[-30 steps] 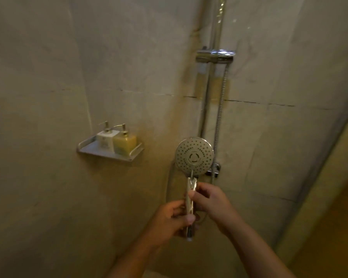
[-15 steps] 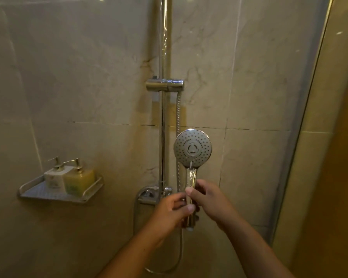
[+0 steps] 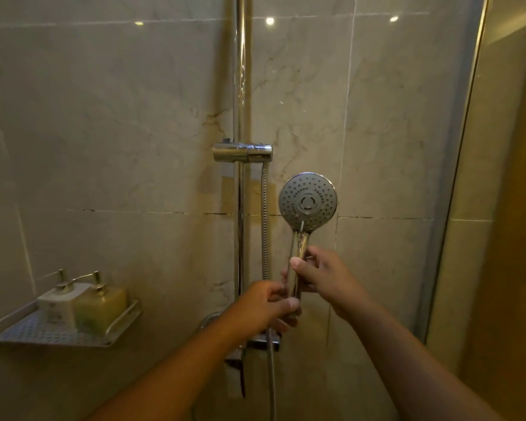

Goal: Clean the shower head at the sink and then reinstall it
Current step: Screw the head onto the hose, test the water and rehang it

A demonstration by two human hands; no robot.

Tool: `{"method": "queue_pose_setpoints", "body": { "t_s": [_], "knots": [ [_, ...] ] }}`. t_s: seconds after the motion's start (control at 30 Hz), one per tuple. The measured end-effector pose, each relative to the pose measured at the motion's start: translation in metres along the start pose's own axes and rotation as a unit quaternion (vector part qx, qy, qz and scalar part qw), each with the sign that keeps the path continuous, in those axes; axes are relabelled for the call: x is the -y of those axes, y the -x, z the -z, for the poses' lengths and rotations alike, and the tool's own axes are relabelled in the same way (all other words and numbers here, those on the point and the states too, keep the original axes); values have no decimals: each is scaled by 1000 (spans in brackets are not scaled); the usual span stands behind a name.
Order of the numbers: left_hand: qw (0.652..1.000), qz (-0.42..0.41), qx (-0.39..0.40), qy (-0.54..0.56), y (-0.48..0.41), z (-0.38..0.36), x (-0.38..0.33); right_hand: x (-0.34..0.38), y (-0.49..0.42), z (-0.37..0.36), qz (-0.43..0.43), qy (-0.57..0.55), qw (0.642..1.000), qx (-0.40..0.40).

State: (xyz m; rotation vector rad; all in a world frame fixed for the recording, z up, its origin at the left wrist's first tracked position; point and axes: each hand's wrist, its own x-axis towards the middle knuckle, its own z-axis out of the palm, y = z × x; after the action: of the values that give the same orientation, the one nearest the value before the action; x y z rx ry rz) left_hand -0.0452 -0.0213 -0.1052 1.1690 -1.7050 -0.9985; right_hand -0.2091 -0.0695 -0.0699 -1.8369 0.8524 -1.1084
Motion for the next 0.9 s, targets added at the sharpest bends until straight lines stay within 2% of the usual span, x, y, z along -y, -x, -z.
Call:
{"method": "queue_pose_setpoints", "body": {
  "t_s": [0.17,0.27,0.37,0.43,0.67,0.8,0.9],
  "knots": [
    [993,-36,8,-116,-16,22,-18,14,-12,9,-8,-13,1000,-15],
    [980,-83,-111,-140,-37,45,-36,21,-20,23,-15,-23,999,-37],
    [941,-135,-269,-155,-59,67,-56,25,-25,35,-26,-16,998,-53],
    [932,-147,-303,-132,-73,73,-67,26,-28,40,-29,-6,998,-61],
    [952,-89,-291,-27,-104,67,-82,32,-29,44,-32,5,997,-70],
    [959,-72,-244,123,-110,63,-67,32,-28,44,-33,6,997,-71],
    [952,-86,-200,215,-113,67,-60,32,-28,44,-39,2,997,-73]
  ]
}}
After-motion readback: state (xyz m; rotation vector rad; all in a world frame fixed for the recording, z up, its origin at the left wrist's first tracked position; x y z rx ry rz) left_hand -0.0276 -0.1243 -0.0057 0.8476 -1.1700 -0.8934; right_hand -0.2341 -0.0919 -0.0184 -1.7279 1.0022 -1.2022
